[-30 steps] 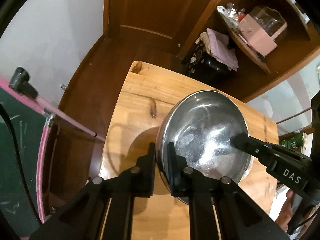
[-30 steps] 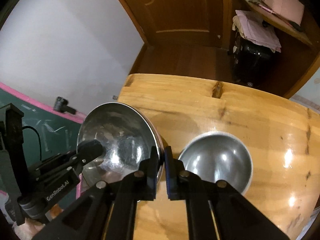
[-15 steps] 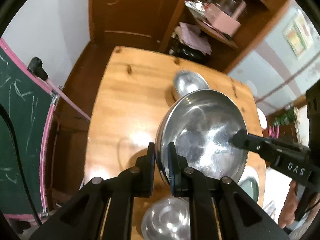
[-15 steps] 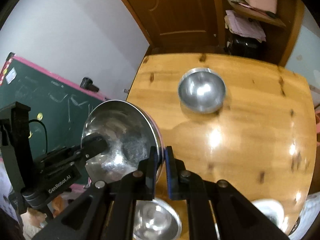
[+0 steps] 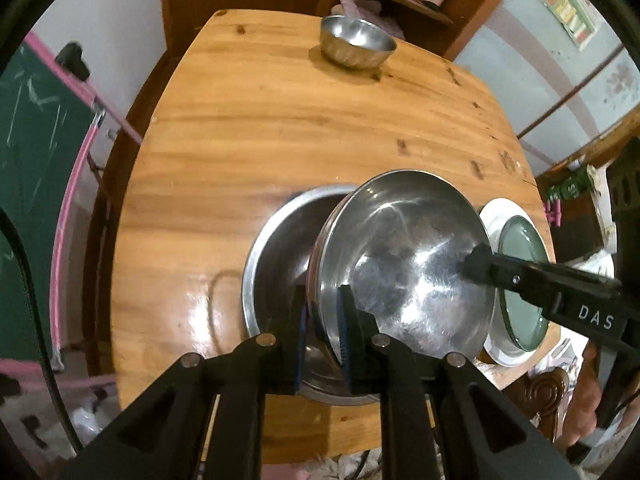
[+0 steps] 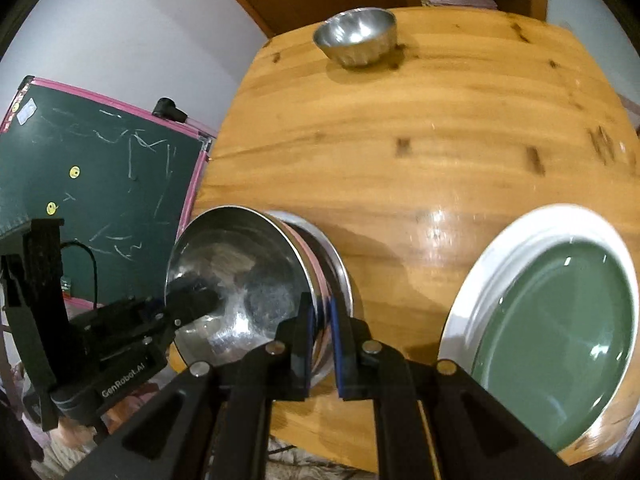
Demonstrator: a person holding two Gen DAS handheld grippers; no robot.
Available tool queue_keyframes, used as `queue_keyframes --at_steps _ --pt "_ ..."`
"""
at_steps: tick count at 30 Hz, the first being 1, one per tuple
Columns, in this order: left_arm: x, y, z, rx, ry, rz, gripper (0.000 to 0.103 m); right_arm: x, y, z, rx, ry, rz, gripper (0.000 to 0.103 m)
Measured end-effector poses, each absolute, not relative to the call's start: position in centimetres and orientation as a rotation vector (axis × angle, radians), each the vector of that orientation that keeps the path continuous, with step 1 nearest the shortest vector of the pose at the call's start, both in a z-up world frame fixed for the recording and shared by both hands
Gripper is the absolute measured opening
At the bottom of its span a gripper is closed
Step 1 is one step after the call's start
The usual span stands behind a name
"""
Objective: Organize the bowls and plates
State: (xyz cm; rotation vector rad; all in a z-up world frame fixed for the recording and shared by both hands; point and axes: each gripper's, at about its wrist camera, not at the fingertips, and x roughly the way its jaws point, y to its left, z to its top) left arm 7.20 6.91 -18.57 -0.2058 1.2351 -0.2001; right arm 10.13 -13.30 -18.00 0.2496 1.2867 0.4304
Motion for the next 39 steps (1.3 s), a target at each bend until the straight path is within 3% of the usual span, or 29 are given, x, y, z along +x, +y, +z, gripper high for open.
queue_keyframes --at_steps 14,24,31,34,39 --pt "6.9 7.9 -21.4 -0.226 1.227 -0.142 0.013 9.7 -11.1 -20.1 0.177 1.29 0.403 0.008" --pt "7.7 7.4 -21.0 -0.271 1.214 -0.206 0.05 9.7 -10.7 -19.9 0.146 1.28 0.389 0.008" --pt "7.5 7.6 -19.7 -0.277 1.174 -0.204 0.056 9.5 -10.9 -18.9 0.109 1.232 0.374 0.008" --pt "7.4 7.9 -19.1 -0.268 1.155 -0.171 0.064 9.5 -11.1 -19.0 0.113 1.236 0.374 0.008" --pt "7.4 8.5 -18.3 -0.264 1.135 -0.154 0.064 9.3 -11.0 -18.2 0.098 1.203 0.375 0.008"
